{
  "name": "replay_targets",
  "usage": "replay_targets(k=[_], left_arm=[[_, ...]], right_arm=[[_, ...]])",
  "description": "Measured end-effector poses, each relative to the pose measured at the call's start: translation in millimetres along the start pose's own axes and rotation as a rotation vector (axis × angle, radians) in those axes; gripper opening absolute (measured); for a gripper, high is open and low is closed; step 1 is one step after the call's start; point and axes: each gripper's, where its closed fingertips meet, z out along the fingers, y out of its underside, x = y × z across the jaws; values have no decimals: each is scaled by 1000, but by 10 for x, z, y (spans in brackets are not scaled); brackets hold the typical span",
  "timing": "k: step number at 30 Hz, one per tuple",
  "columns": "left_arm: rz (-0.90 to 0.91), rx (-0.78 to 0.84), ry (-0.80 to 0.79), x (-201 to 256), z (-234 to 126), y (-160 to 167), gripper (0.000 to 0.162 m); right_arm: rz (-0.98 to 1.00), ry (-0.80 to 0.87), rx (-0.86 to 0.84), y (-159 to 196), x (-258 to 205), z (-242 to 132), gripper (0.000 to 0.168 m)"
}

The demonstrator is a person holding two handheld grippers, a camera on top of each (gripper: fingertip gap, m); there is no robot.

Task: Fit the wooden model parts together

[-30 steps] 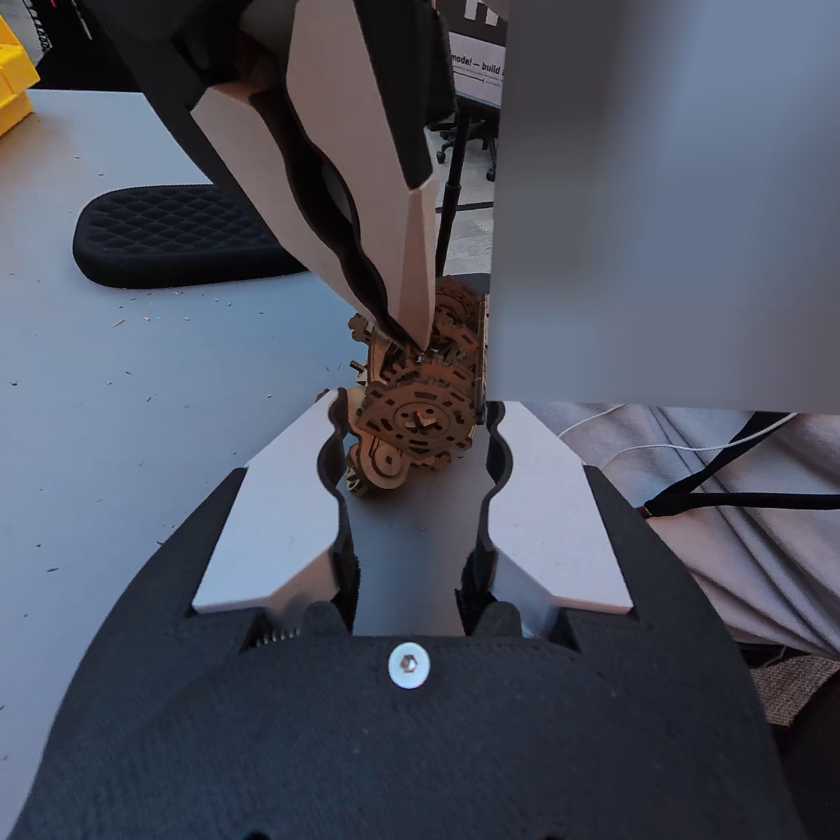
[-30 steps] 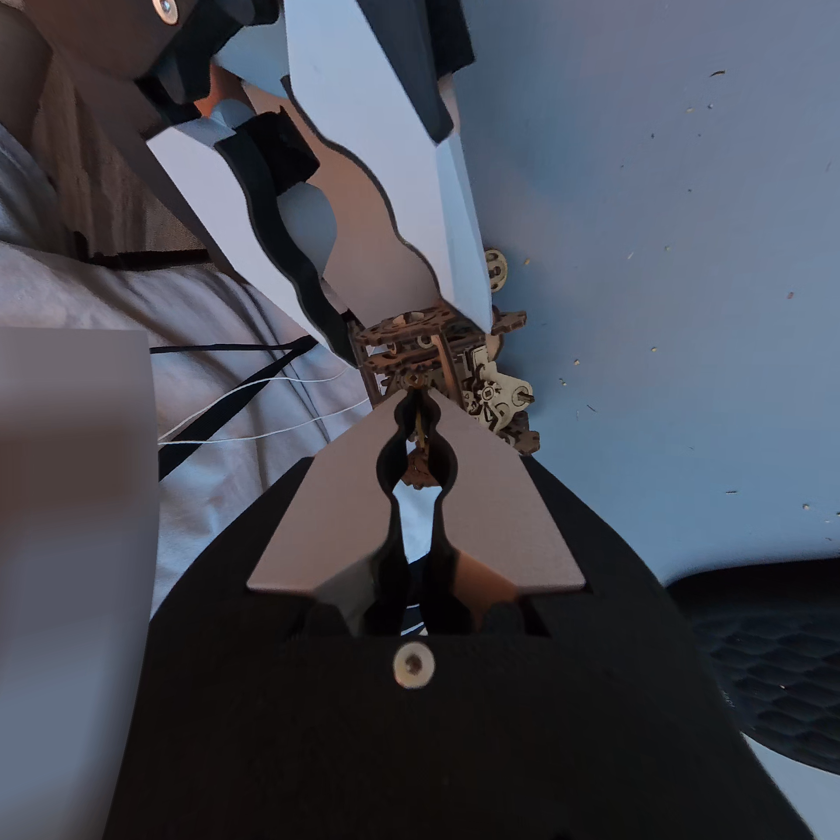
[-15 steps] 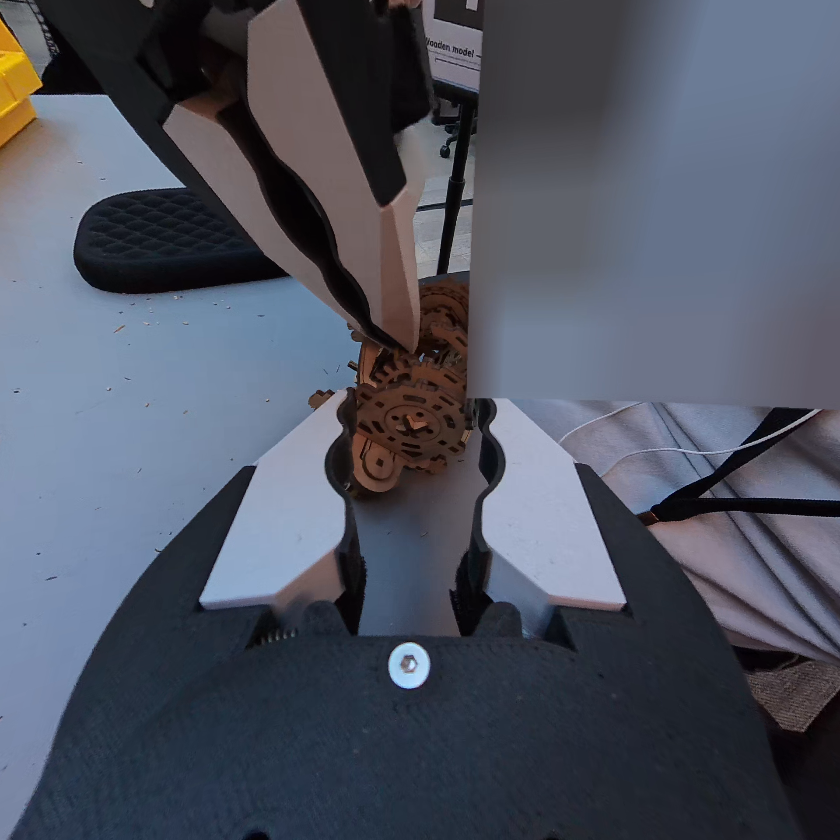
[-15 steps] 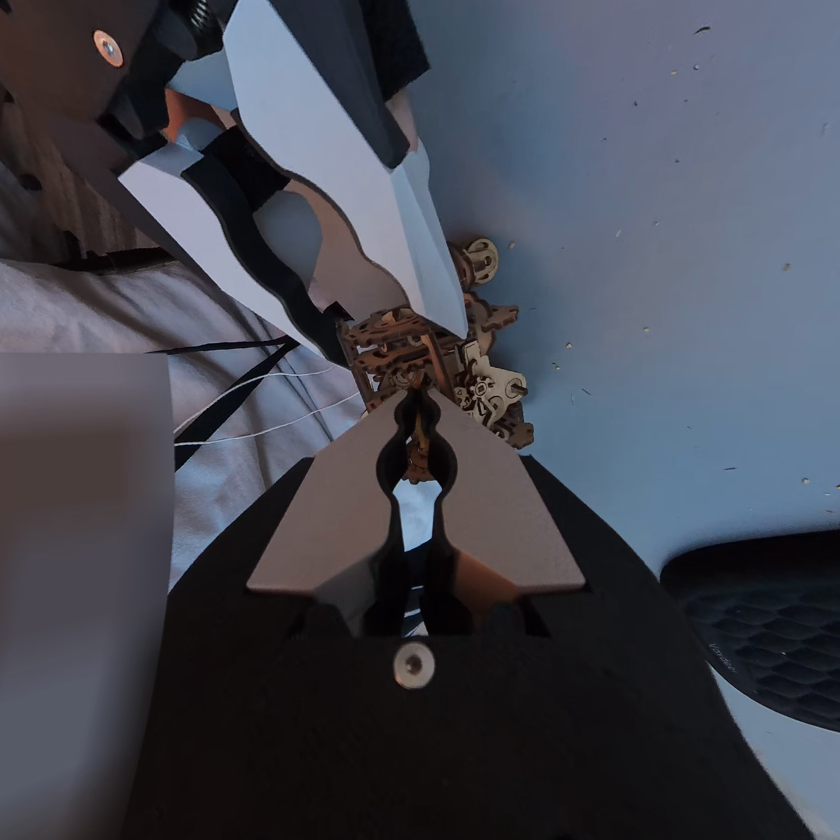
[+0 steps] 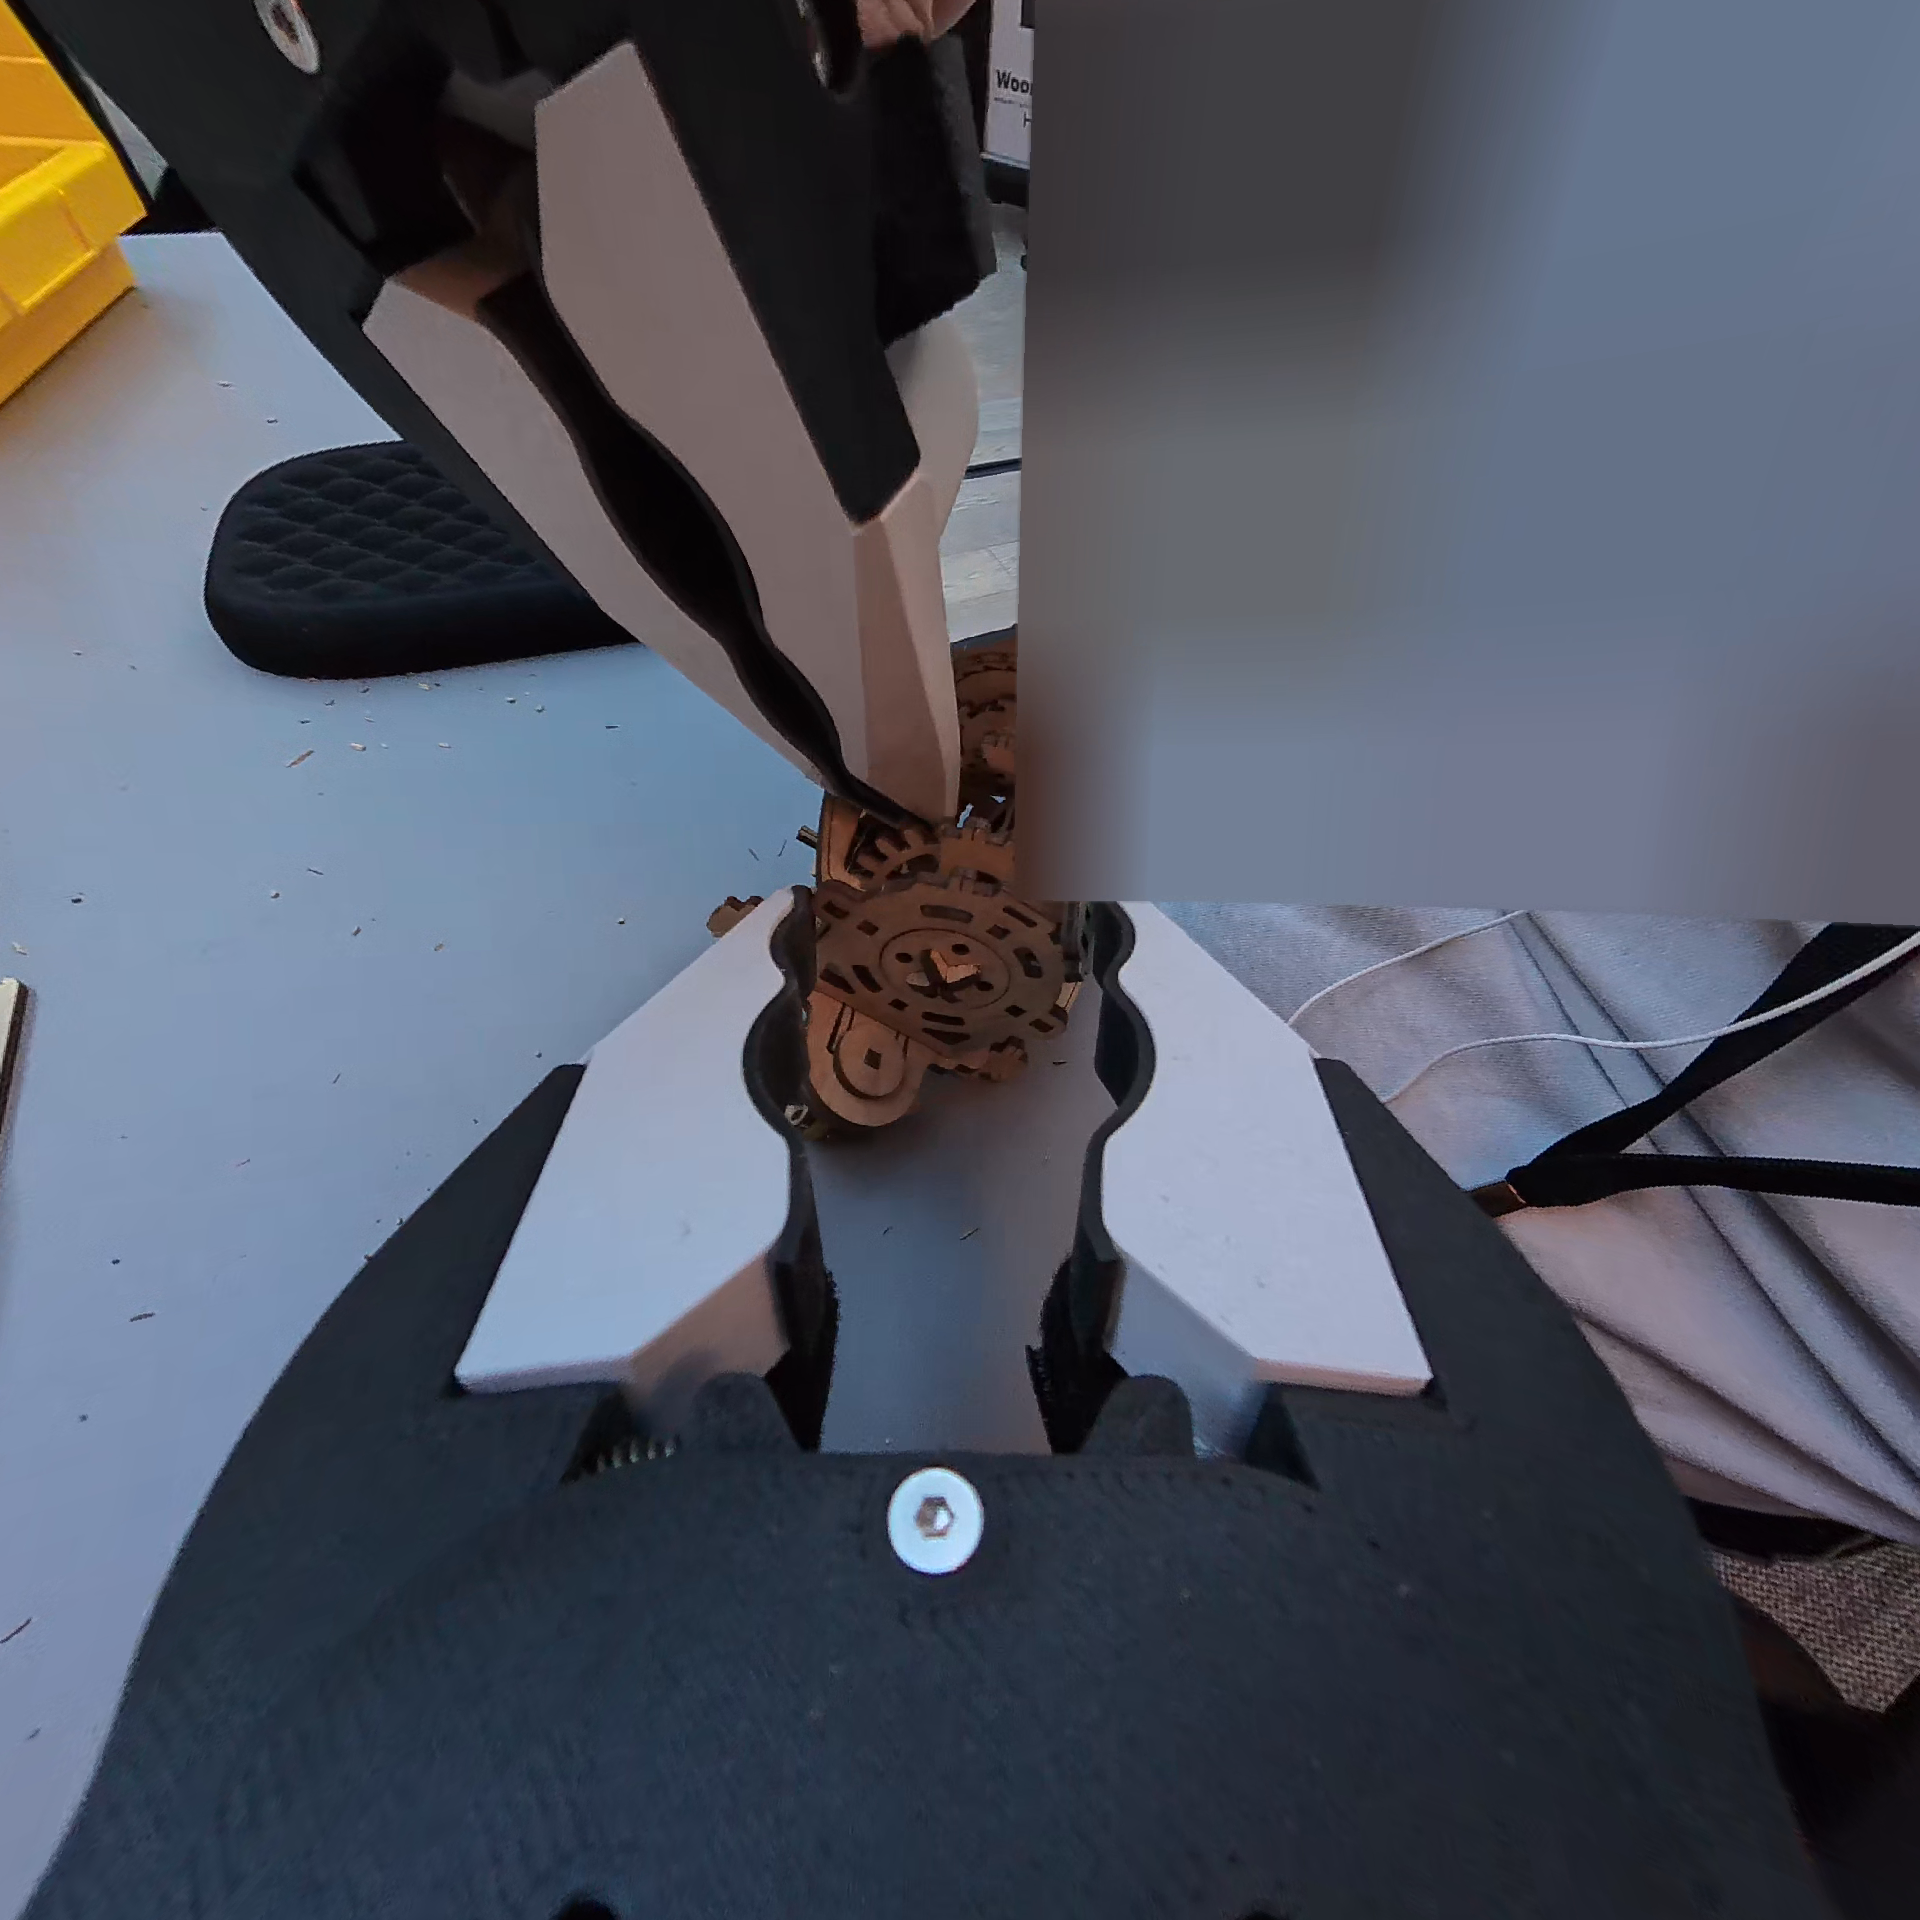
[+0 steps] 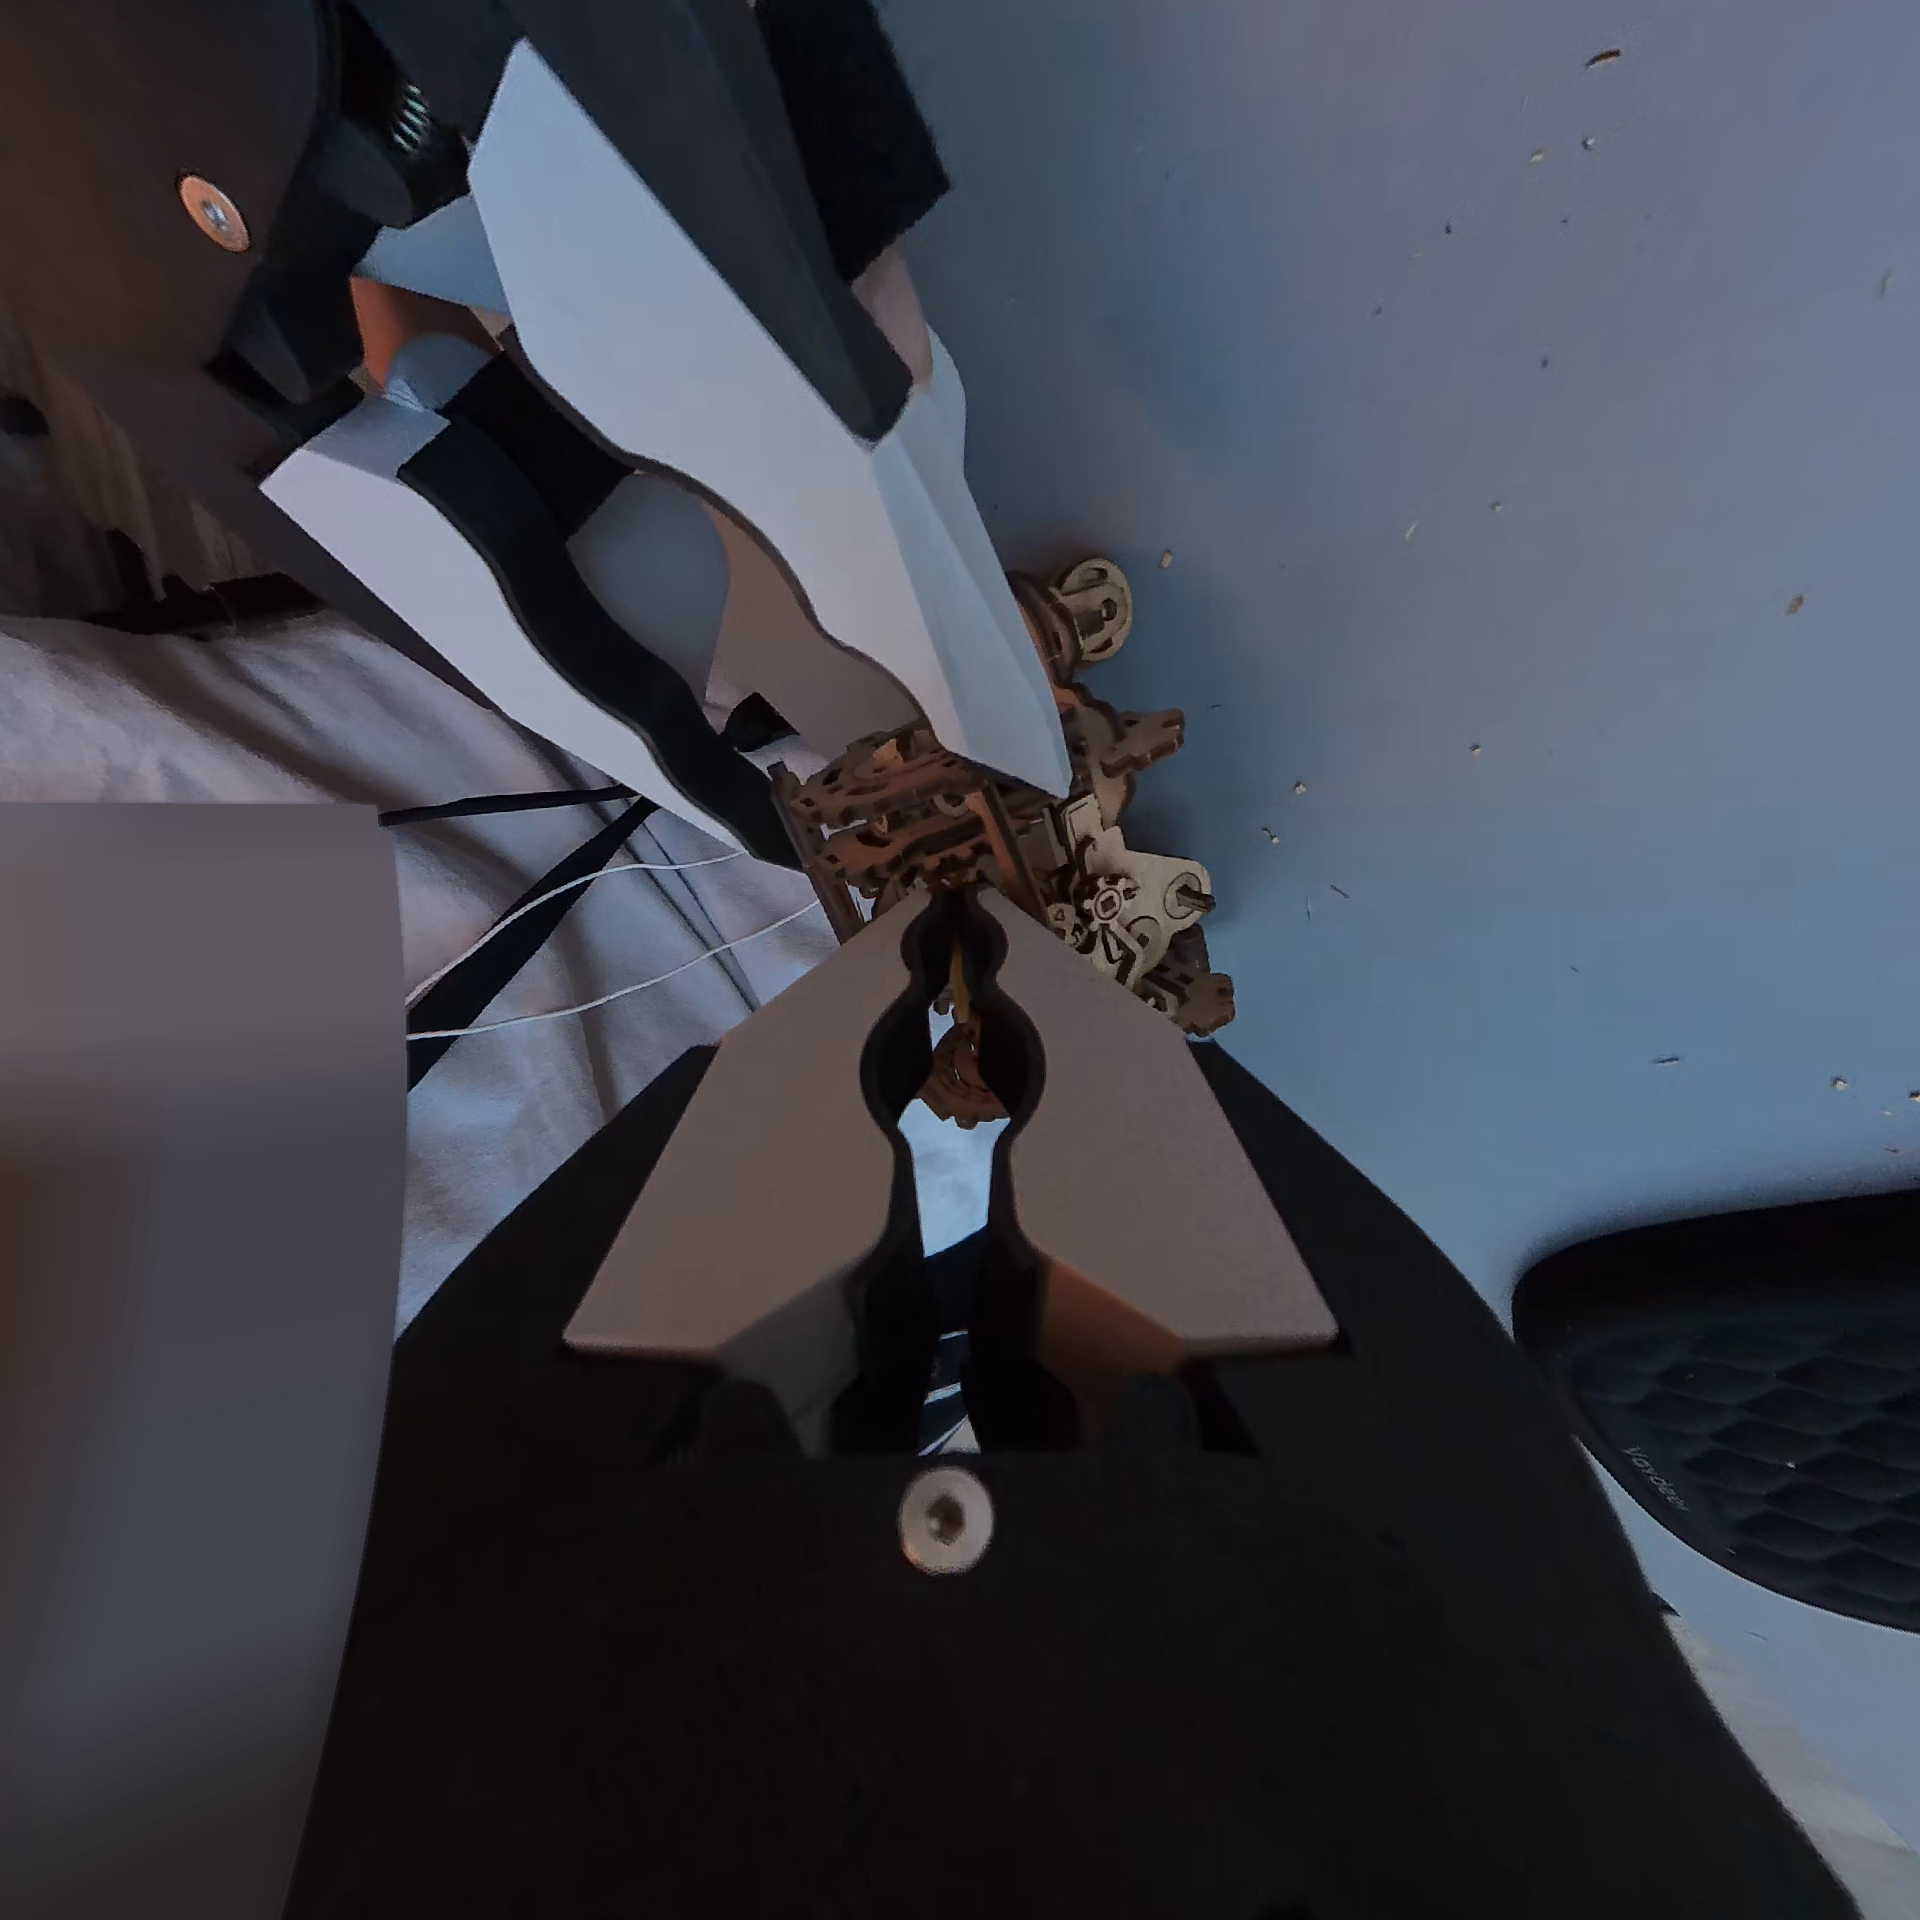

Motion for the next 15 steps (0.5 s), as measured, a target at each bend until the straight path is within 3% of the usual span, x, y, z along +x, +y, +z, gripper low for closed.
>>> replay_targets(k=[15], left_arm=[[10,-1,-5,10,2,3,52]], right_arm=[[19,-14,-24,73,-30,87,0]])
